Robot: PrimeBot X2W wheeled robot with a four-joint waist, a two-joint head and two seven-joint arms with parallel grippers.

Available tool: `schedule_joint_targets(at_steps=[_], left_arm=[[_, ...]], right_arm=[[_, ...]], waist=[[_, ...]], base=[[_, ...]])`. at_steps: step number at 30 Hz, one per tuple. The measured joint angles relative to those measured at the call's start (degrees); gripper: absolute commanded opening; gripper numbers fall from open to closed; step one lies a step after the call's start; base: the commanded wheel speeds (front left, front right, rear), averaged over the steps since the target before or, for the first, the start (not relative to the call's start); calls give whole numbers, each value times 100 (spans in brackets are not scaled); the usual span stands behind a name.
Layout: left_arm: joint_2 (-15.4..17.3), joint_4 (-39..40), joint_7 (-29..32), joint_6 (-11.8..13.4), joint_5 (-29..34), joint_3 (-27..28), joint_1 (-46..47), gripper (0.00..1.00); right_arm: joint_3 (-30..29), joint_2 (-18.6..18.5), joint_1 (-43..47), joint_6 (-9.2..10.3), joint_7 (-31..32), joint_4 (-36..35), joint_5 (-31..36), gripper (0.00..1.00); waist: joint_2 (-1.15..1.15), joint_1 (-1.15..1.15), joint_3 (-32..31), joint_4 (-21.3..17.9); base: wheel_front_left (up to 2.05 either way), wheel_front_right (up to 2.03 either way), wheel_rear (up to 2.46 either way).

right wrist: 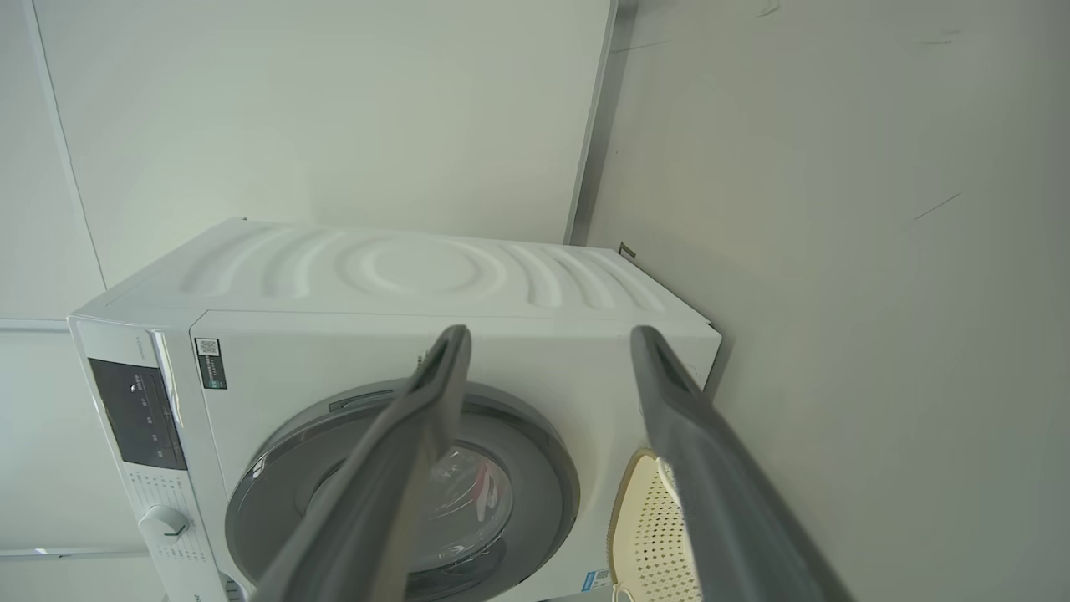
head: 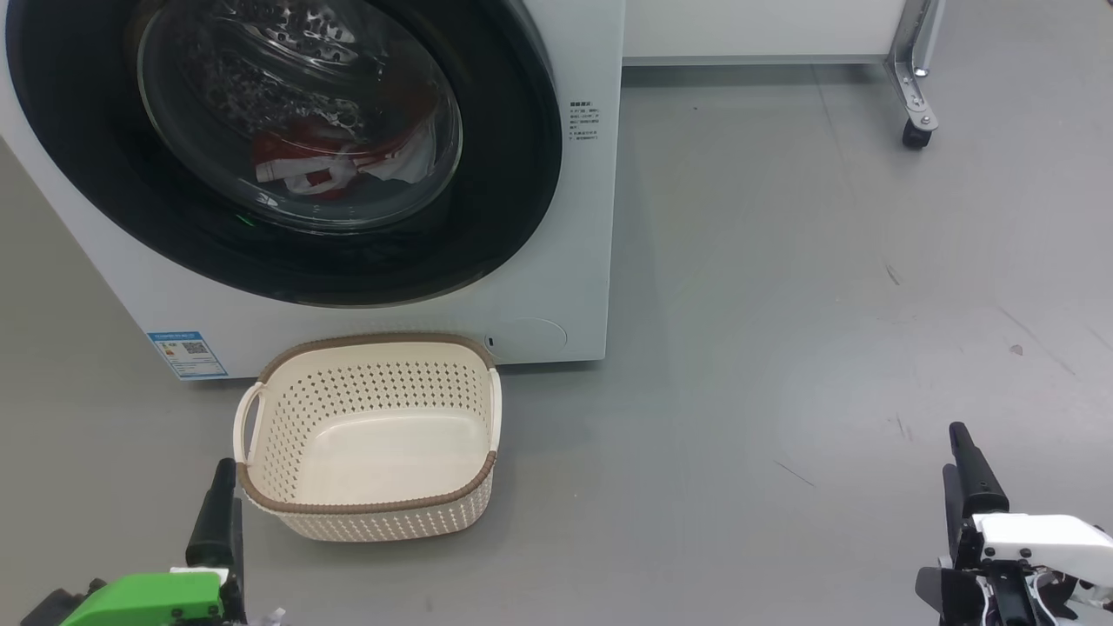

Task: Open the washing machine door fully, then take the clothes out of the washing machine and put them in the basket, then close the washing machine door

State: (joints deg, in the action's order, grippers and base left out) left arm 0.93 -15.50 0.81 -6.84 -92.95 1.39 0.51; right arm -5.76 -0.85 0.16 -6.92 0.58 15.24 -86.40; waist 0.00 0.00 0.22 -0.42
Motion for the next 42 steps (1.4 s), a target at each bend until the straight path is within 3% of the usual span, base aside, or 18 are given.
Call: schedule_joint_targets(at_steps=[9,19,37,42], left_arm=[[3,236,-208,0,245,13,10,100],[8,549,-400,0,768,80,38,100],[55,867,-753,-2,2584,-401,38,100],[152,867,-859,-3,3344,-438,34,100]], right_arm=[[-35,-11,-27,0,-192,-220,387,100],[29,-23,-106,-1,-382,-565,1294,100],[318,-76,-127,1,-730,-881,3263,100],[463,-82,-126,54,-820,-918,3783,100]], waist=[[0,0,-6,4],[0,0,-14,6],[0,0,-53,27],[0,0,-59,23]], base=[[0,0,0],[0,0,0],[0,0,0],[0,0,0]])
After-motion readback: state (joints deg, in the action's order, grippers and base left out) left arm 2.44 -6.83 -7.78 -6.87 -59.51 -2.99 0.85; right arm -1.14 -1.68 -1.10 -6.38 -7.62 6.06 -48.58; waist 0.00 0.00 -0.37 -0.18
